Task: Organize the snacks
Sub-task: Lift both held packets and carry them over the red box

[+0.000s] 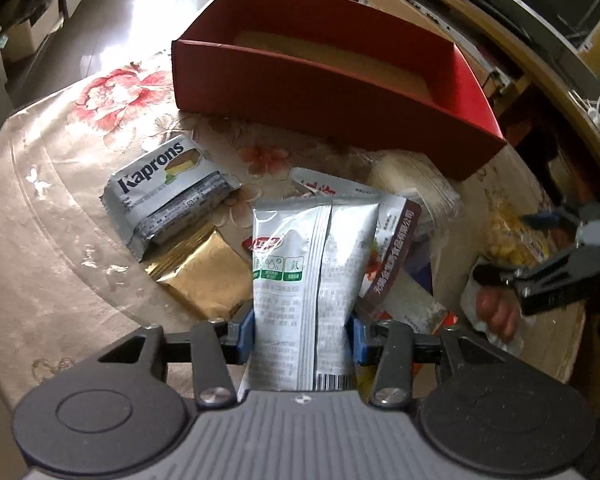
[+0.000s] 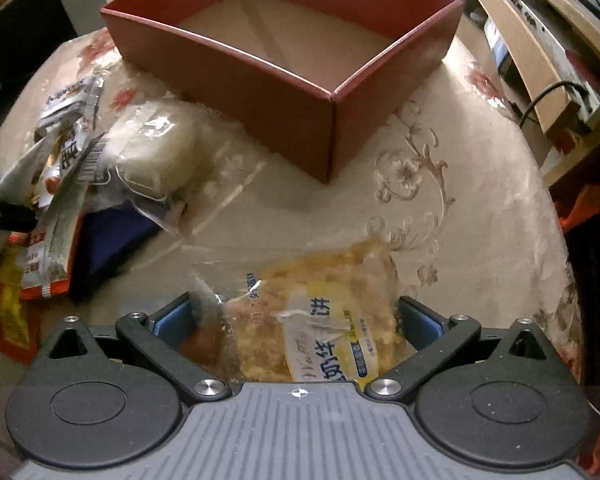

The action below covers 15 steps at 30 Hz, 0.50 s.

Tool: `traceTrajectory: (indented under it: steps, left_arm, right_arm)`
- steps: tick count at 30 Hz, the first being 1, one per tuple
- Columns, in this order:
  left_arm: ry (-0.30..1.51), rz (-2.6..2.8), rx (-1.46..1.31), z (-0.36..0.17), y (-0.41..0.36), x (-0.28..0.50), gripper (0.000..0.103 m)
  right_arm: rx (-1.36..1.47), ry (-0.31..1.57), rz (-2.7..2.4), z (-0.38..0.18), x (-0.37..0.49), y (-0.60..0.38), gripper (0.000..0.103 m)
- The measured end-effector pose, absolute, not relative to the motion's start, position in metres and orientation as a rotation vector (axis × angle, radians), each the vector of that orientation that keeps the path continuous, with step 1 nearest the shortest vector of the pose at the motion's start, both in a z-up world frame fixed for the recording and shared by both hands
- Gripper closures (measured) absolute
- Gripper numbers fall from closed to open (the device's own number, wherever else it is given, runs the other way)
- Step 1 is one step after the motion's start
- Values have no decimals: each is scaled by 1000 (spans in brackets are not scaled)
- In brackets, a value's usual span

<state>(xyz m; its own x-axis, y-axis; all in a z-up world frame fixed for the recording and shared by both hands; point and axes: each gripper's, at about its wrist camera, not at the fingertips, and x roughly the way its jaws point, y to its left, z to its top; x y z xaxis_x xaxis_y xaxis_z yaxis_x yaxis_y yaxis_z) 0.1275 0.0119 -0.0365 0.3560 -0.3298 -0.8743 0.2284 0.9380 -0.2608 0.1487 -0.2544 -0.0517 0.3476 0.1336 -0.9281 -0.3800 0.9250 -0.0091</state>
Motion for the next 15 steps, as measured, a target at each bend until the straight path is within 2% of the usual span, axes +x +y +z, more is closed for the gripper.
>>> traceTrajectory:
  steps: [2, 10, 14, 15]
  left_arm:
    - [1155, -357, -112, -38, 11, 130, 52]
    - [1176, -380, -144, -43, 0, 137, 24]
    - [1183, -363, -117, -43, -10, 138, 23]
    - [1182, -362, -118, -42, -11, 138, 28]
  right_arm:
    - [-245, 1152, 330, -53, 146, -252, 0]
    - [-200, 1140, 291, -53, 136, -258, 0]
    - [-187, 1143, 278, -52, 134, -264, 8]
    - [-175, 1144, 271, -50, 134, -266, 14]
